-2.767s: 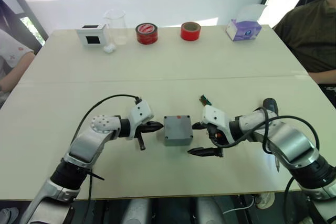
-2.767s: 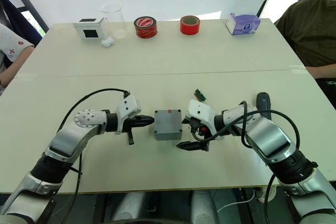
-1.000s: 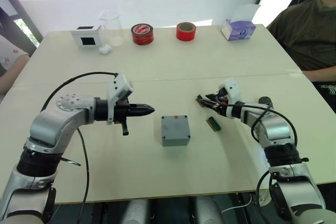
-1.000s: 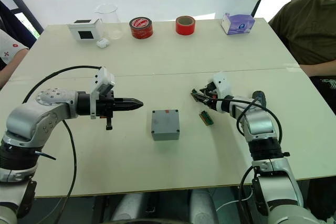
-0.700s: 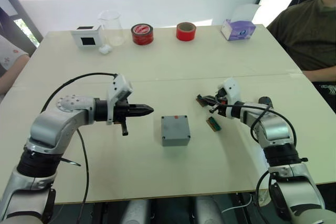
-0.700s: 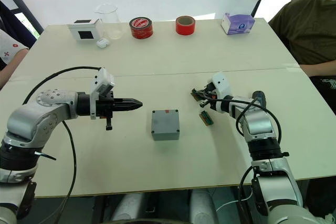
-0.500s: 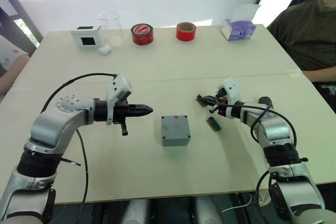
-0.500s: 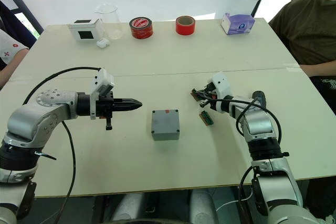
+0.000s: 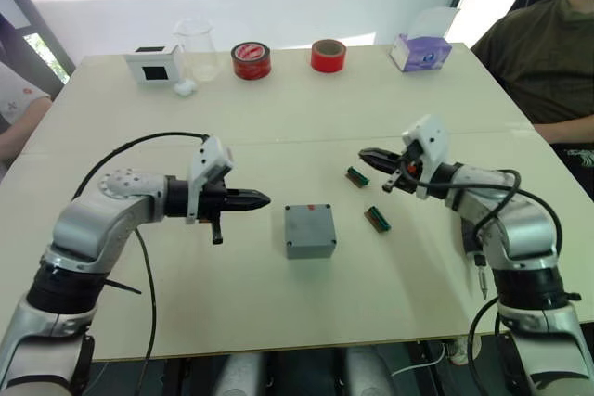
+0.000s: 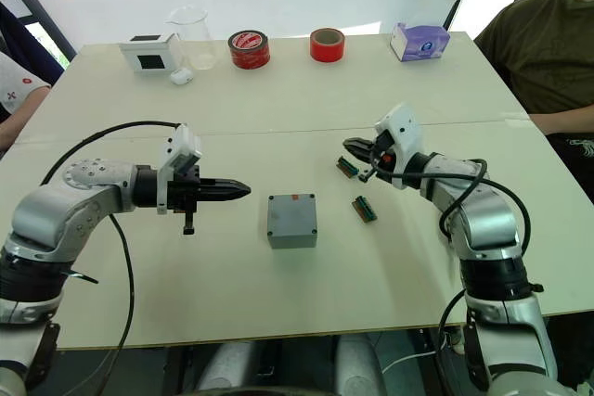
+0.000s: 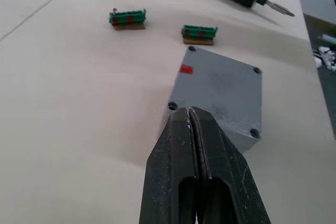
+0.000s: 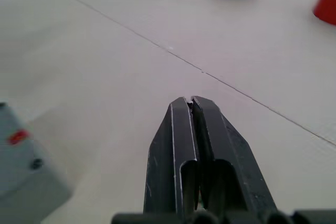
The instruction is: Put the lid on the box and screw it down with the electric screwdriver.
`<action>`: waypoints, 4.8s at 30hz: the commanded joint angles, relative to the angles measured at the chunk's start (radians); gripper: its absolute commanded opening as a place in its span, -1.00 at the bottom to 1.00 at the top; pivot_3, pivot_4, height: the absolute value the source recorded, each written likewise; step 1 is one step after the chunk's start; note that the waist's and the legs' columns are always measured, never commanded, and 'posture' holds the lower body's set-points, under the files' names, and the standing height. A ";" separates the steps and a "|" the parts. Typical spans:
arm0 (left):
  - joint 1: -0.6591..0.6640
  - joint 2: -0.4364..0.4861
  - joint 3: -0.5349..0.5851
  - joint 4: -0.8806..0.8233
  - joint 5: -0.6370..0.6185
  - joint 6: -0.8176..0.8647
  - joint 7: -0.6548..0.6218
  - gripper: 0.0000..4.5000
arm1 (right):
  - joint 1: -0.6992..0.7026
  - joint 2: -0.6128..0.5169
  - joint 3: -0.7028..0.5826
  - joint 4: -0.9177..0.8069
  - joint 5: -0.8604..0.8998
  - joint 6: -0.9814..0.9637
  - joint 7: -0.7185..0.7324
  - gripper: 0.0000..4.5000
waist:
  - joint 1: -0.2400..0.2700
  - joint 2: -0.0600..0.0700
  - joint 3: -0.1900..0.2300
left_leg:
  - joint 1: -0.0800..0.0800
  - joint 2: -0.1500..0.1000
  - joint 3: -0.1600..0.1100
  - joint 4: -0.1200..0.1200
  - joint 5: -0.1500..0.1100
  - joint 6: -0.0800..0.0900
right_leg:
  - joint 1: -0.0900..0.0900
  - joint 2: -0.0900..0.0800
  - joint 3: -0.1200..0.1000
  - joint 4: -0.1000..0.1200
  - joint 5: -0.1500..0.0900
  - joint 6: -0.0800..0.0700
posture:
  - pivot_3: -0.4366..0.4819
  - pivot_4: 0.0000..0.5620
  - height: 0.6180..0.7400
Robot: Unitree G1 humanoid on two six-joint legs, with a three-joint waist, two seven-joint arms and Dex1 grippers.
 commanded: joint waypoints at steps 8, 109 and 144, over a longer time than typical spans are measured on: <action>0.024 0.007 -0.006 -0.088 -0.042 0.022 -0.003 -1.00 | 0.098 0.005 0.092 -0.227 0.059 0.104 -0.051 -0.99 | 0.003 0.000 0.000 | 0.001 0.000 -0.001 0.001 -0.001 0.001 | 0.001 0.000 0.000 0.000 0.000 0.000 | -0.05 -0.47 1.00; -0.074 0.007 -0.046 -0.020 0.035 -0.147 -0.012 -1.00 | -0.311 -0.288 -0.207 0.310 0.213 0.456 -0.167 -0.19 | 0.011 0.004 0.002 | -0.002 0.001 0.004 -0.002 -0.001 0.002 | -0.005 0.001 0.002 0.001 -0.002 0.001 | -0.05 -0.47 1.00; -0.061 -0.180 -0.260 0.169 0.252 -0.289 -0.059 -1.00 | 0.150 0.284 0.006 -0.390 0.174 -0.075 -0.443 -0.19 | 0.001 0.003 0.001 | 0.000 -0.001 -0.001 0.000 0.000 0.000 | 0.000 0.002 0.003 0.001 -0.001 0.000 | -0.05 -0.47 1.00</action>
